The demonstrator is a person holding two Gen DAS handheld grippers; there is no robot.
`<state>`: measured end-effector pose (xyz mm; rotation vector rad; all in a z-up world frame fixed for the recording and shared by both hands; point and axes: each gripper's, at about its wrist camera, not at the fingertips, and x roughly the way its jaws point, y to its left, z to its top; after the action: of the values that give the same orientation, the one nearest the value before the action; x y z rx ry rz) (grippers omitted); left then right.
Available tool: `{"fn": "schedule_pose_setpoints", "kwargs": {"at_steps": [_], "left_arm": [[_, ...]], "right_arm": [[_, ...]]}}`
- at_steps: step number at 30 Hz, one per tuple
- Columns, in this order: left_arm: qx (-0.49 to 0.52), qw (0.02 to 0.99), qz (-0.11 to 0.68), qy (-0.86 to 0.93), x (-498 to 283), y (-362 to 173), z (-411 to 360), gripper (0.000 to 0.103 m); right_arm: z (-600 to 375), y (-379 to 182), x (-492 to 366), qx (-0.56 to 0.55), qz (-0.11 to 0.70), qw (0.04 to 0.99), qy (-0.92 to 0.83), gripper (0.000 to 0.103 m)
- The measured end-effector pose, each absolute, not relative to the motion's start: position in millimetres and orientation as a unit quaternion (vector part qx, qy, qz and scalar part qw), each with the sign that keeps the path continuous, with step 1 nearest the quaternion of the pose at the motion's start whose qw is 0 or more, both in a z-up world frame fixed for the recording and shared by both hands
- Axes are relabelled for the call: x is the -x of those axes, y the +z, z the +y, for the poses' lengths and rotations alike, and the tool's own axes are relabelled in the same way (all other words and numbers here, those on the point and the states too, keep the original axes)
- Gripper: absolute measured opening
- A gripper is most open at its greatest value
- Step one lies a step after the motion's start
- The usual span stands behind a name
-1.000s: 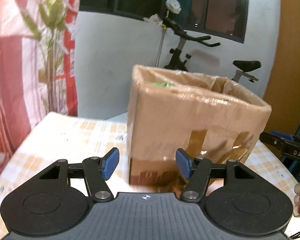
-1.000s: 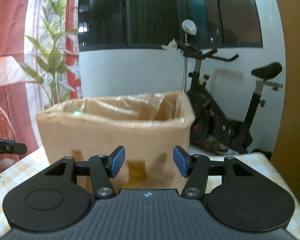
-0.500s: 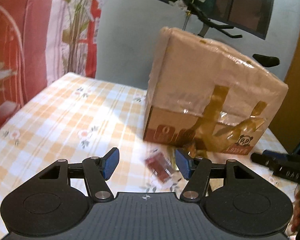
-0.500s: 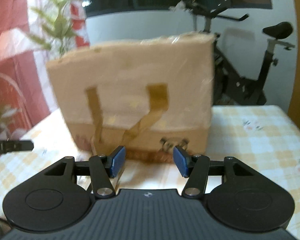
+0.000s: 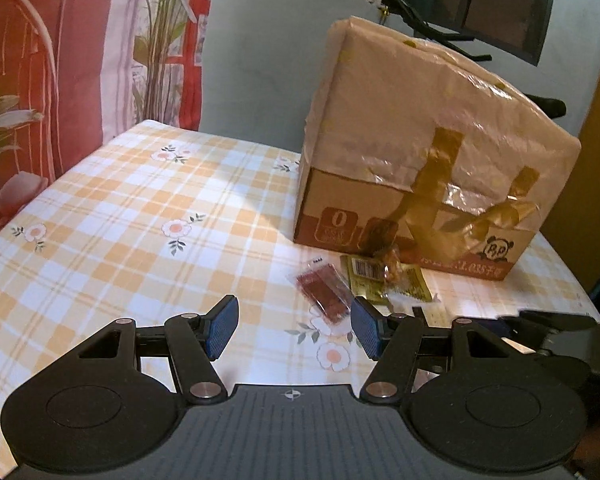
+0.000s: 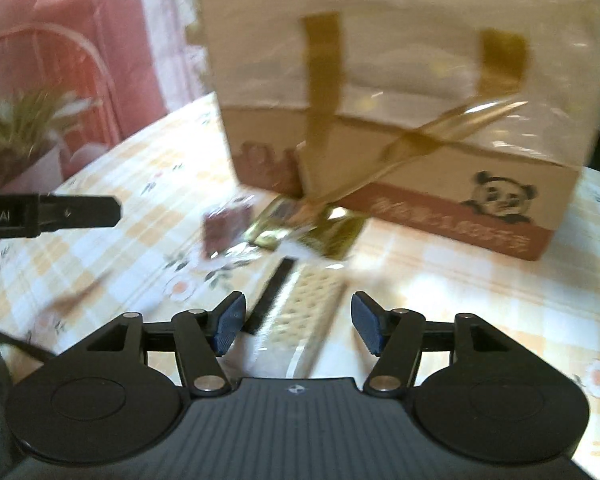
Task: Organize snacks
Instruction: 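Move both tools back to the remaining snacks beside the box, then grasp the second wafer bar with the right tool while the left tool grasps the small clear packet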
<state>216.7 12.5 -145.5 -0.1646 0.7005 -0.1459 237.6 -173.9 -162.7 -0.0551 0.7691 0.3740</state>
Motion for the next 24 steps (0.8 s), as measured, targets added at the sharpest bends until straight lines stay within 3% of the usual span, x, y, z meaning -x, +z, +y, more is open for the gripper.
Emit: {"fn": "schedule_pose_setpoints", "kwargs": {"at_steps": [4,13,24], "left_arm": [[0.079,0.933,0.344,-0.073,-214.9,-146.8,12.1,0.064],[0.086,0.927,0.359,-0.070,-217.9,-152.2,13.0,0.064],[0.068,0.915,0.389,-0.084,-225.9,-162.0,3.5,0.062]], "right_arm": [[-160.5,-170.3,-244.5,0.058,0.377,0.906,0.181,0.071],[-187.3,-172.5,-227.2,0.053,0.358,0.915,0.180,0.055],[-249.7,-175.0,-204.5,0.035,0.324,0.943,0.071,0.054]]}}
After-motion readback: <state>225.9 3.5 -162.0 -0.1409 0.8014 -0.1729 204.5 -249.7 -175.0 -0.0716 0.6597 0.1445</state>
